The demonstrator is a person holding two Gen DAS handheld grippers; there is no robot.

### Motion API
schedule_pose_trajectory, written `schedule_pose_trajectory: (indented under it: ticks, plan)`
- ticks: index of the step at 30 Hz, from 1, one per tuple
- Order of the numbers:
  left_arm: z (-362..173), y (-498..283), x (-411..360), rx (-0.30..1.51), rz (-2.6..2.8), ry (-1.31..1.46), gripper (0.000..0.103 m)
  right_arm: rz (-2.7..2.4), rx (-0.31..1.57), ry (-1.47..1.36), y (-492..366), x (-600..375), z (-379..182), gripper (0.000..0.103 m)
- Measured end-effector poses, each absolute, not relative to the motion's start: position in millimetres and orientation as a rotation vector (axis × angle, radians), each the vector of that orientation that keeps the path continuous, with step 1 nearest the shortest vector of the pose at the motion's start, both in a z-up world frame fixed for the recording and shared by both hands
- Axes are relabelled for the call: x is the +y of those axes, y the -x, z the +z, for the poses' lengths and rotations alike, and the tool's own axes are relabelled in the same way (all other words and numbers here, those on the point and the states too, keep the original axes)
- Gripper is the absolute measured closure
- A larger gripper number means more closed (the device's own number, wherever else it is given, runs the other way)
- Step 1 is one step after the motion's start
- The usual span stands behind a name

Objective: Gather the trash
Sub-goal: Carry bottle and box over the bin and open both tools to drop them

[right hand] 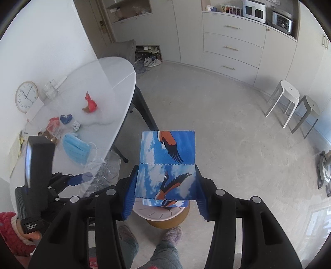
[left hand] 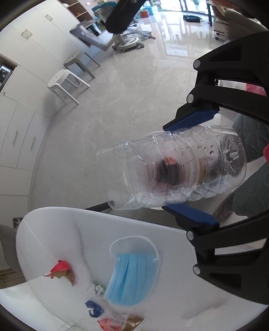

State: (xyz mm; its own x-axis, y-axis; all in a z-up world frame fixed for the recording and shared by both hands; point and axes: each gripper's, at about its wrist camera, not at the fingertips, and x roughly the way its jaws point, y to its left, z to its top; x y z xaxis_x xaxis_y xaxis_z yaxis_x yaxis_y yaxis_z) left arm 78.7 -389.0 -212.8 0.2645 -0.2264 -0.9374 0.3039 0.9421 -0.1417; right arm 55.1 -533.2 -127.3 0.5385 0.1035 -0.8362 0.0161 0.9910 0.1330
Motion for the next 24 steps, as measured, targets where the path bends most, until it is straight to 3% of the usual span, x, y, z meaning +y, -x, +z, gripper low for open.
schedule_pose_trajectory:
  ticks: [2, 3, 4, 11, 15, 24]
  plan:
    - [-219, -81, -393, 1.258, -0.345, -0.056, 0.035, 0.065, 1.01, -0.128, -59, -539, -130, 0.053]
    - [-222, -82, -396, 1.265, -0.335, -0.055, 0.024, 0.072, 1.013, -0.129, -61, -541, -132, 0.053]
    - [-224, -84, -398, 1.273, -0.315, -0.058, 0.018, 0.08, 1.017, -0.131, -63, -543, -134, 0.053]
    - [-201, -83, -403, 1.237, -0.249, -0.109, 0.016, 0.143, 1.032, -0.132, -77, -551, -143, 0.053]
    - [-165, -79, -383, 1.169, -0.192, -0.075, 0.008, 0.185, 1.043, -0.114, -83, -544, -151, 0.053]
    - [-126, -62, -327, 1.137, -0.048, 0.032, 0.008, 0.264, 1.08, -0.072, -81, -520, -164, 0.053]
